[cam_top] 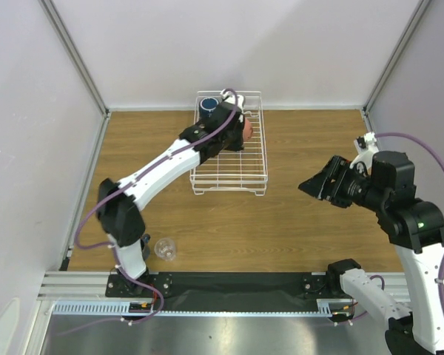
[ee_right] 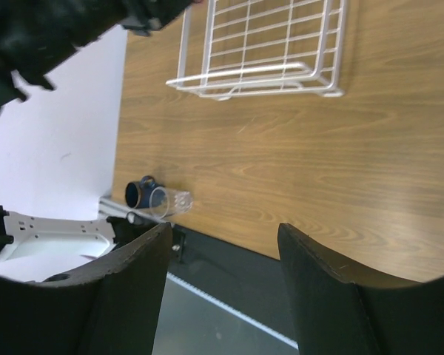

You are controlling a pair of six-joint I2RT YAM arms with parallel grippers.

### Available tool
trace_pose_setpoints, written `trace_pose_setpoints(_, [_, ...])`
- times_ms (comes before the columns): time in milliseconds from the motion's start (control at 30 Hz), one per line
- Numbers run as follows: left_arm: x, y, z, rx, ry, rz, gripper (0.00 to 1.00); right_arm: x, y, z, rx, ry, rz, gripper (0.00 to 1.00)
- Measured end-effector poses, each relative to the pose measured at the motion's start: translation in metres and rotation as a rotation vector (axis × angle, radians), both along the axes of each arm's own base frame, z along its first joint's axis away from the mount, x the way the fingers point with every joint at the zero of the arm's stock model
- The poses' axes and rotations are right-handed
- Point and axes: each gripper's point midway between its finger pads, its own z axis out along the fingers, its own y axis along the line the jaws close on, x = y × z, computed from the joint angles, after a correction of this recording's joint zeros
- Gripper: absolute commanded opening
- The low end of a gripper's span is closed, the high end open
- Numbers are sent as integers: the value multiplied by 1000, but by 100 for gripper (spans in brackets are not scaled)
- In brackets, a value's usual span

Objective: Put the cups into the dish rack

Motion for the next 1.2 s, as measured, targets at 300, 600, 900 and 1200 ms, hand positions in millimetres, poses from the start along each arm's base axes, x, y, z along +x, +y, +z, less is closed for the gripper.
trace_pose_setpoints(300, [71, -29, -48, 145, -35, 42, 0, 7, -20, 42, -99, -33, -75, 66])
trace_pose_setpoints(600, [126, -38, -67, 145, -76, 116, 0, -3, -33, 30, -155, 15, -117, 66])
trace_pose_setpoints(900, [144, -29, -86, 153, -72, 140, 0, -12, -44, 18, -169, 28, -173, 66])
trace_pose_setpoints(1200, [154, -37, -120, 167, -59, 125, 0, -11, -50, 11, -167, 52, -230, 66])
